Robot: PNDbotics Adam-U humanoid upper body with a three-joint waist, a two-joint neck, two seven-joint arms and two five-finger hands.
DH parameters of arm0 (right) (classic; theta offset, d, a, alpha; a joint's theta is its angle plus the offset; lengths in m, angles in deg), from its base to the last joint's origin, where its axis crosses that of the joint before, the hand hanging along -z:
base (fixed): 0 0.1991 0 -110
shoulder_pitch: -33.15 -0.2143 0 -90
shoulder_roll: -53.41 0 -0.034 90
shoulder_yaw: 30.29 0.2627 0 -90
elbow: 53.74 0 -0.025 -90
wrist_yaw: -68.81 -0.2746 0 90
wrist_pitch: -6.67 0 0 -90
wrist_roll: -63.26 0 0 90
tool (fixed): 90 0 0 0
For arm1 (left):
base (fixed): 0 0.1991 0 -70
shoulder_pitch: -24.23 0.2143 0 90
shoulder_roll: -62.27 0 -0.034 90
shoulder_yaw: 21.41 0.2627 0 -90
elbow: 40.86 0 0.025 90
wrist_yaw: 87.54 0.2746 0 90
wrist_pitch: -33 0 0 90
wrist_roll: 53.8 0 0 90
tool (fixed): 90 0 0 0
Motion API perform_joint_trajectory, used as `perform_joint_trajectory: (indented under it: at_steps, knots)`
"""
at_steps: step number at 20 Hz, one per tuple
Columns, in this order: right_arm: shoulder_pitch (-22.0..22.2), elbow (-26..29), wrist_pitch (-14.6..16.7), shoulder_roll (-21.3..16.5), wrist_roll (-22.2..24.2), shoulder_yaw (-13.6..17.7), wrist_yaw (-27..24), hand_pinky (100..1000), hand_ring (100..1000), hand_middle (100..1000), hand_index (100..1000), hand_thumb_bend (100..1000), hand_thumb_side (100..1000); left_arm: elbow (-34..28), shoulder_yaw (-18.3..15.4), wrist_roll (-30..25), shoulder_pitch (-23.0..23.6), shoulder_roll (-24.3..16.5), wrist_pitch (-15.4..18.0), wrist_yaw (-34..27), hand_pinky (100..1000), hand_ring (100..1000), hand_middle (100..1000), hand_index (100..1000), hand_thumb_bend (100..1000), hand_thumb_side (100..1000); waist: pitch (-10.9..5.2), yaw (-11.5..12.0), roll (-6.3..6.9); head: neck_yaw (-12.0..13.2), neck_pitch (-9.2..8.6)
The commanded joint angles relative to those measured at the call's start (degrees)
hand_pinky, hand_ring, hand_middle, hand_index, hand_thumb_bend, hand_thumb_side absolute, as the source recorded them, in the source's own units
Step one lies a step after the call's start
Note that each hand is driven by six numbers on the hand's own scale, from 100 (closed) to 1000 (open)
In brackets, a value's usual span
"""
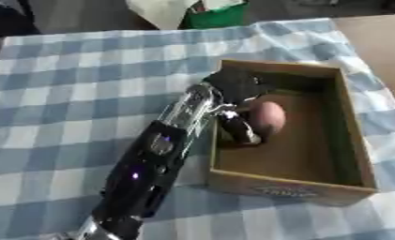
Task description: Pick up objects on the table and place them in the box.
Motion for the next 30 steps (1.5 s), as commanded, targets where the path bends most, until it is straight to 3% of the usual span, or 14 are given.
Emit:
perform_joint_trajectory:
  at_steps: [1,7,10,17,18,19,23,27,29,30]
  knots:
    - [-0.30,0.84,0.54,-1.40,-0.51,0.56,-0.74,838,851,688,897,100,1000,-2.49,-0.87,1.43,-0.96,-0.91,-0.58,-1.74,506,787,820,923,1000,763,-1.55,-0.10,-0.55,-0.01,-0.16]
    - [0.06,0.84,2.44,-2.34,-1.69,1.41,-2.96,830,843,681,890,100,1000,-10.24,-3.13,4.89,-0.38,-2.27,-3.57,-8.71,494,762,793,873,1000,876,-2.05,0.23,-0.74,-0.66,0.34]
    - [0.81,0.84,3.09,-2.66,-2.36,2.08,-3.18,829,844,681,890,100,1000,-14.37,-4.18,5.88,0.96,-2.94,-5.70,-12.16,496,754,778,871,1000,892,-2.54,1.01,-0.76,-1.52,0.86]
    - [1.63,0.84,2.86,-2.53,-4.15,2.94,-1.18,831,846,681,892,100,1000,-27.83,-6.28,10.08,4.42,-4.19,-14.42,-23.14,491,728,769,873,1000,942,-2.94,2.90,-0.77,-3.08,1.11]
    - [1.73,0.84,2.86,-2.52,-4.31,2.96,-0.94,831,846,680,892,100,1000,-29.56,-6.91,11.16,4.86,-4.53,-16.02,-24.98,490,722,768,874,1000,1000,-2.98,3.16,-0.80,-3.39,1.11]
    - [1.83,0.84,2.87,-2.52,-4.44,2.98,-0.71,831,846,680,892,100,1000,-31.11,-7.46,12.40,5.34,-4.90,-17.58,-26.95,489,717,759,874,1000,947,-3.01,3.43,-0.84,-3.64,1.13]
    - [2.31,0.84,2.85,-2.51,-5.02,3.24,0.29,832,847,680,892,100,1000,-35.75,-9.18,17.16,8.76,-7.33,-22.65,-38.19,488,697,731,855,1000,898,-3.15,4.93,-1.06,-5.06,1.22]
    - [3.08,0.84,2.99,-2.75,-5.70,3.64,1.49,832,847,679,892,100,1000,-40.11,-11.87,23.98,13.82,-10.53,-26.04,-50.57,472,672,712,851,807,896,-3.46,6.53,-1.04,-6.83,1.51]
    - [3.47,0.84,2.99,-2.89,-6.07,3.82,2.08,833,848,679,892,100,1000,-42.03,-13.67,28.64,16.17,-12.10,-27.73,-56.27,453,641,683,820,475,798,-3.66,7.35,-0.93,-7.68,1.70]
    - [3.68,0.84,2.96,-2.96,-6.29,3.93,2.40,833,847,679,892,100,1000,-43.08,-14.59,31.34,17.44,-12.98,-28.40,-59.47,442,618,657,777,345,682,-3.79,7.78,-0.87,-8.10,1.80]
